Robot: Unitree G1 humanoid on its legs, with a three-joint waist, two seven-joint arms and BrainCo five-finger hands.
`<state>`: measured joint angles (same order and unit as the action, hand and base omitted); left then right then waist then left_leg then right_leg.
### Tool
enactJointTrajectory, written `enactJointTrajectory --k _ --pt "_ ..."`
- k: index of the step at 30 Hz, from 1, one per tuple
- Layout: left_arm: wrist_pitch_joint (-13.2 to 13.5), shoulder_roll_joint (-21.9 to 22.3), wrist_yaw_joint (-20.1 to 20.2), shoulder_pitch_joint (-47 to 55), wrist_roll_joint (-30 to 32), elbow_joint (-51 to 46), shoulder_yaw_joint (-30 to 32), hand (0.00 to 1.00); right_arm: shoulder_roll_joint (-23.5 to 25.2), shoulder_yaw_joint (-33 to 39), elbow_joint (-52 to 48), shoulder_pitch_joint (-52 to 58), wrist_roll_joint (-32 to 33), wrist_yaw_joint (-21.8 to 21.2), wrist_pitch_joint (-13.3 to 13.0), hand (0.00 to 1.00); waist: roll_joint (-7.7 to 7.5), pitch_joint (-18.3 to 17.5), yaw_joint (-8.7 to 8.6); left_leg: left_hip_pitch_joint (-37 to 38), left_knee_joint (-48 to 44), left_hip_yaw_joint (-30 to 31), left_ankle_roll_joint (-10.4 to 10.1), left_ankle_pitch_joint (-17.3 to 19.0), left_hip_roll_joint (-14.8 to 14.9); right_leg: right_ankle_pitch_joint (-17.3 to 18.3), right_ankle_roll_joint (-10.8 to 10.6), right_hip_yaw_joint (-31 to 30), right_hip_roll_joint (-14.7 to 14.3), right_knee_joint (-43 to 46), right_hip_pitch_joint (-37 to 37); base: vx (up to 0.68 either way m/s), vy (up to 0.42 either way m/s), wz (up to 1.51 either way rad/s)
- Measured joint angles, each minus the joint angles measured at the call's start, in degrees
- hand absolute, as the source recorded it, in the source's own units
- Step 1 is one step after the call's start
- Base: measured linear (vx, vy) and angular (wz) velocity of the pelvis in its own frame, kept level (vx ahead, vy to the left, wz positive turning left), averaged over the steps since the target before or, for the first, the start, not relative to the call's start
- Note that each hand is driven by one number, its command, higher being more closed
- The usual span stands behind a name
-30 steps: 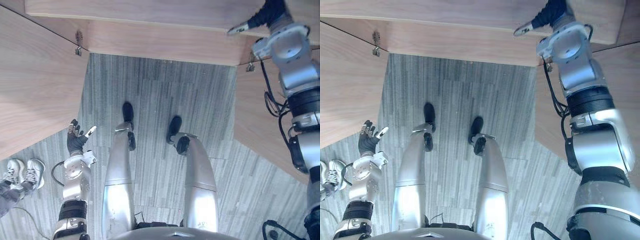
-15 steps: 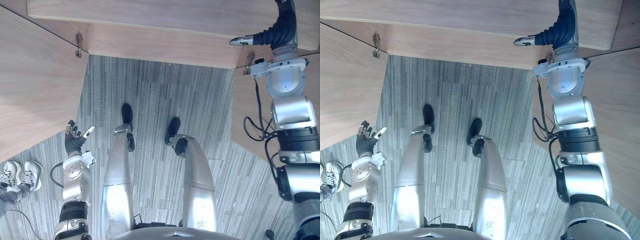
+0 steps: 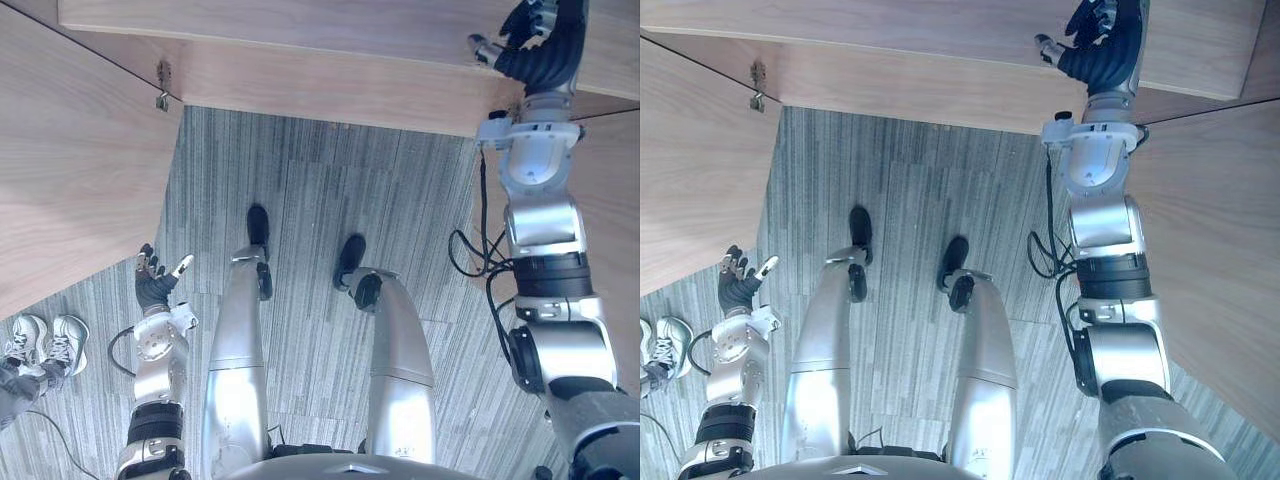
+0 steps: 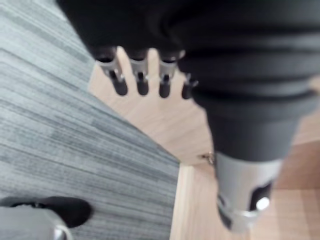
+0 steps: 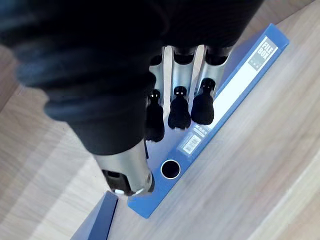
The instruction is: Walk over to the cabinet, pick up the folder, carry it to the office cabinet, place the folder inside the office cabinet, then close the office cabinet door
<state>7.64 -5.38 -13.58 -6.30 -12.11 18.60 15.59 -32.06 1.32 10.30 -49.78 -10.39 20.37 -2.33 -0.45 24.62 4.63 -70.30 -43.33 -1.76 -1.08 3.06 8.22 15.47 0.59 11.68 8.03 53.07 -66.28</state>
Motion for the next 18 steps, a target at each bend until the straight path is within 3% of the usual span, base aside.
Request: enactJointTrajectory --k 5,9,18 --pt "0.53 -0.03 -0.12 0.0 0.0 0.35 -0.11 0.0 -0.32 -0.11 5.84 -6.02 2.38 0.13 -0.32 1.0 0.0 0.19 0.07 -1.78 -0.59 0.09 0.03 0.04 -0.2 0.27 -0.19 0.01 0.33 0.77 -1.75 0.0 0.0 0.01" --pt "0.9 -0.11 -0.71 0.01 -0.06 0.8 -0.94 0.0 -2.48 -0.68 11.8 -11.29 6.11 0.14 -0.31 1.0 0.09 2.69 0.52 -2.68 -1.51 0.35 0.06 0.11 -0.58 0.5 0.02 0.1 0.83 1.92 -2.41 -0.01 -0.001 0.06" --pt "1.59 -0.16 -1.01 -0.03 -0.35 1.69 -2.38 0.0 -6.53 -3.45 22.73 -19.33 10.52 -0.03 -1.01 1.0 0.1 2.7 0.93 -6.1 -3.68 0.47 0.22 0.37 -0.98 1.34 -0.28 0.02 1.66 4.45 -5.8 -0.02 0.006 0.01"
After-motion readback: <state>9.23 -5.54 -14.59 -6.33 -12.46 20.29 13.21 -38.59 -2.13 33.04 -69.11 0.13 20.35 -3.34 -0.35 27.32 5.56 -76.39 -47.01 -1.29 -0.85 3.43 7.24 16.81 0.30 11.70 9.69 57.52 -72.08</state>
